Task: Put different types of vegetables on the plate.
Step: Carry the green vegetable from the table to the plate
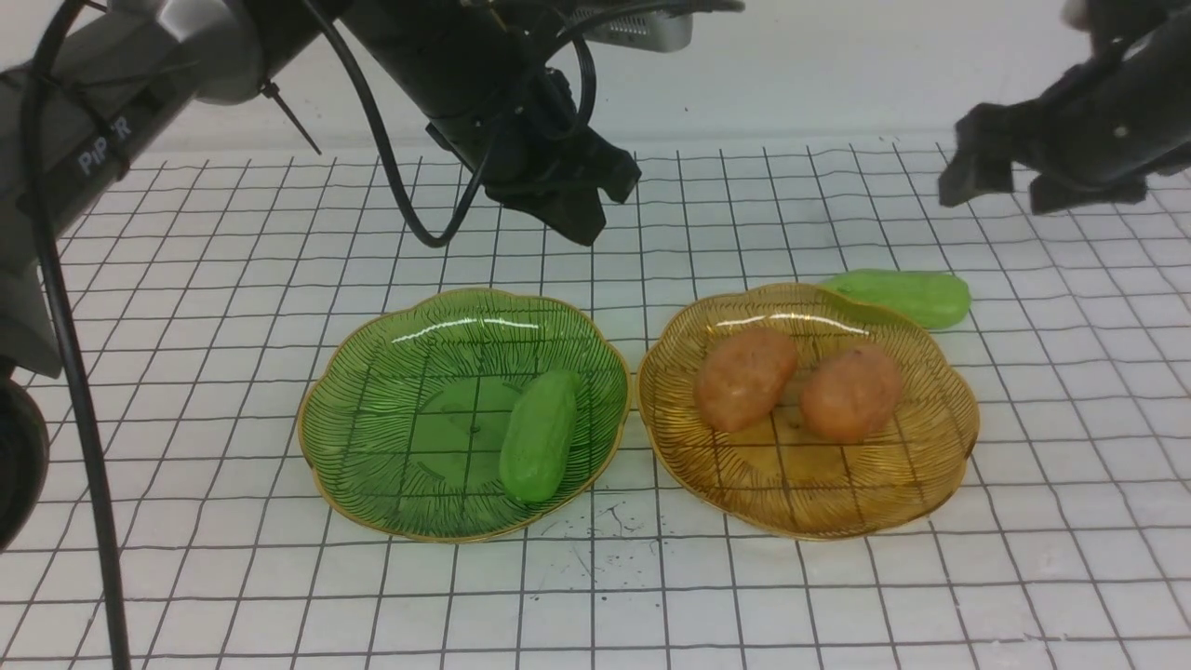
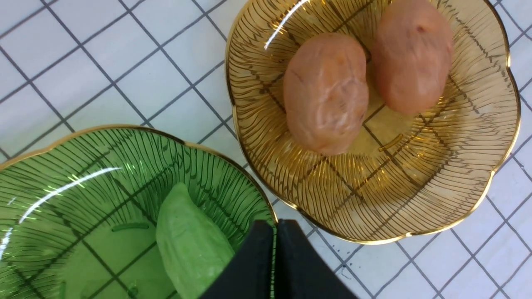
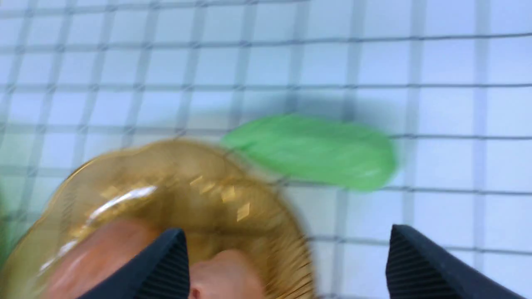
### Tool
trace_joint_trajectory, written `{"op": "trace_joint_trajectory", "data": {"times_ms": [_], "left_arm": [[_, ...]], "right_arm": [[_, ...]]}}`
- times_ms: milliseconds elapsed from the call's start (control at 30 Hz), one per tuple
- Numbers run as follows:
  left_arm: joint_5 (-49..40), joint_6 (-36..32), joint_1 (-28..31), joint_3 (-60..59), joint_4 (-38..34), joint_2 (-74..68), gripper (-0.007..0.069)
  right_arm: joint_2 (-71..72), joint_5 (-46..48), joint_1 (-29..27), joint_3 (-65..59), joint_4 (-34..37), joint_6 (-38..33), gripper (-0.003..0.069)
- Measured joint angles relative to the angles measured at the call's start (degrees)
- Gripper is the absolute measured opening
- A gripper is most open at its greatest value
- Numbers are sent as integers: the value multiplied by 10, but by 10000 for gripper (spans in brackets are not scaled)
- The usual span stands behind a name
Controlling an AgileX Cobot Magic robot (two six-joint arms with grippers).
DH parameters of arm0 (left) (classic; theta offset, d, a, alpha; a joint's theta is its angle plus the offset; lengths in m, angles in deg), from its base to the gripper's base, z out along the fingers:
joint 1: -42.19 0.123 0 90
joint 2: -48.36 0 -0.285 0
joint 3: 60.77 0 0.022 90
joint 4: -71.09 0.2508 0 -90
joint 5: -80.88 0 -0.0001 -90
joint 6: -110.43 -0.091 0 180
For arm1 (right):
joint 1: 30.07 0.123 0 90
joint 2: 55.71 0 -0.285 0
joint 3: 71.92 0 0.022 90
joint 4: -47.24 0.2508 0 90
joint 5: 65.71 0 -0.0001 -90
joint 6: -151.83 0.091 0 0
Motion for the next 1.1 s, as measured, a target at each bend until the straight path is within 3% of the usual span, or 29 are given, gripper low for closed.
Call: {"op": "trace_joint_trajectory", "data": {"times_ms": [267,433,1100], "left_arm": [[0,1,0,0,-3,0,-8],[-1,2,0,0,-3,0,-8],[-1,19,0,0,-5,0,-8]], "right_arm": [[-133,-1,-29,69,23,-1,570],[-206,-13,-29,107,80,1,569],[-238,-32,-29,113,120,44,559]]}}
